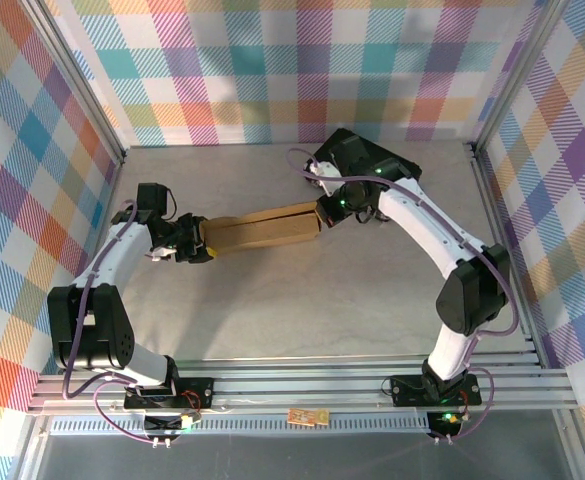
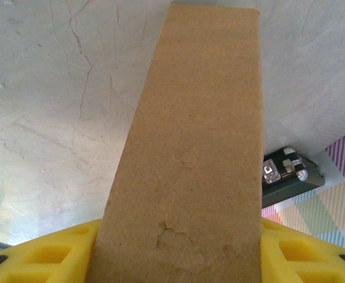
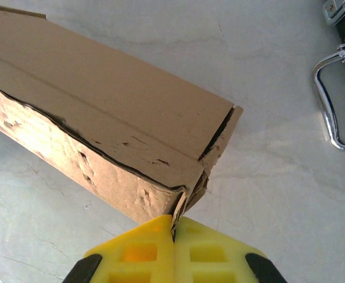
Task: Fold the paper box
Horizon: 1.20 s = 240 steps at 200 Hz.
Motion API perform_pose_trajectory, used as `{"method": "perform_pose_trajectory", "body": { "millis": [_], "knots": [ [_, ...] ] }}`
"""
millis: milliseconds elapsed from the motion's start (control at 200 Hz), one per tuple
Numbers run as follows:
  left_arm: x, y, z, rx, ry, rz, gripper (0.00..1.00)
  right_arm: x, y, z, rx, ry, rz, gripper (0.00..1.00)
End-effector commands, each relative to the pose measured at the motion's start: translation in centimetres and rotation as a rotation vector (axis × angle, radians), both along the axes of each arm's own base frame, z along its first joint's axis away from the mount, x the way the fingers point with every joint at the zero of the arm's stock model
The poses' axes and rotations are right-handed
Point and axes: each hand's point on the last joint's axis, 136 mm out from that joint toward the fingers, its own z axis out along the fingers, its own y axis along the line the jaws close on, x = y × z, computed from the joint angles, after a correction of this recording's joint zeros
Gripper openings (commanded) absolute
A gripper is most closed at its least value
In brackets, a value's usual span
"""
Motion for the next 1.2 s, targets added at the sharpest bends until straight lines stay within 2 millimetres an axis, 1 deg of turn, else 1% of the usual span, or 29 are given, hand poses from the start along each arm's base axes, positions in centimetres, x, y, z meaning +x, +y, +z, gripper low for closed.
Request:
{"method": "perform_pose_trajectory", "body": {
  "millis": [0, 105, 255, 350, 505, 620, 755, 835, 920, 1040, 1125, 1195],
  "knots": [
    [-1.4, 1.1, -3.4, 0.039, 0.131, 0.053, 0.37, -0.9, 1.1, -0.3, 0.029, 0.090, -0.045, 0.00],
    [-1.3, 1.0, -3.5, 0.034, 0.131, 0.058, 0.37, -0.7, 1.4, -0.4, 0.022, 0.090, -0.053, 0.00],
    [-1.1, 1.0, -3.8, 0.027, 0.134, 0.061, 0.37, -0.5, 1.4, -1.6, -0.007, 0.078, -0.056, 0.00],
    [-1.0, 0.9, -4.0, 0.019, 0.133, 0.063, 0.37, -0.1, 1.4, -2.4, -0.030, 0.032, -0.051, 0.00],
    [-0.9, 1.0, -4.4, 0.012, 0.145, 0.065, 0.37, 0.9, 1.1, -2.9, -0.053, -0.042, -0.053, 0.00],
    [-0.5, 1.1, -4.7, 0.005, 0.148, 0.070, 0.36, 1.7, 1.0, -2.8, -0.059, -0.101, -0.052, 0.00],
    [-0.1, 1.0, -4.9, -0.007, 0.146, 0.063, 0.30, 2.3, 1.3, -2.1, -0.045, -0.145, -0.040, 0.00],
    [0.1, 0.9, -4.6, -0.016, 0.140, 0.060, 0.28, 2.4, 1.4, -1.9, -0.043, -0.147, -0.039, 0.00],
    [-0.1, 0.6, -3.7, -0.025, 0.128, 0.053, 0.24, 2.1, 1.2, -1.5, -0.038, -0.150, -0.043, 0.00],
    [-1.6, 0.0, -1.9, -0.011, 0.135, 0.025, 0.23, 1.3, 0.7, -0.9, -0.031, -0.140, -0.054, 0.00],
    [-3.4, 0.0, -1.1, 0.011, 0.160, 0.033, 0.22, 0.7, 0.2, -0.7, -0.040, -0.128, -0.064, 0.00],
    [-5.0, -0.5, -0.6, 0.017, 0.179, 0.036, 0.22, -0.1, 0.0, -0.4, -0.033, -0.107, -0.057, 0.00]
  ]
}}
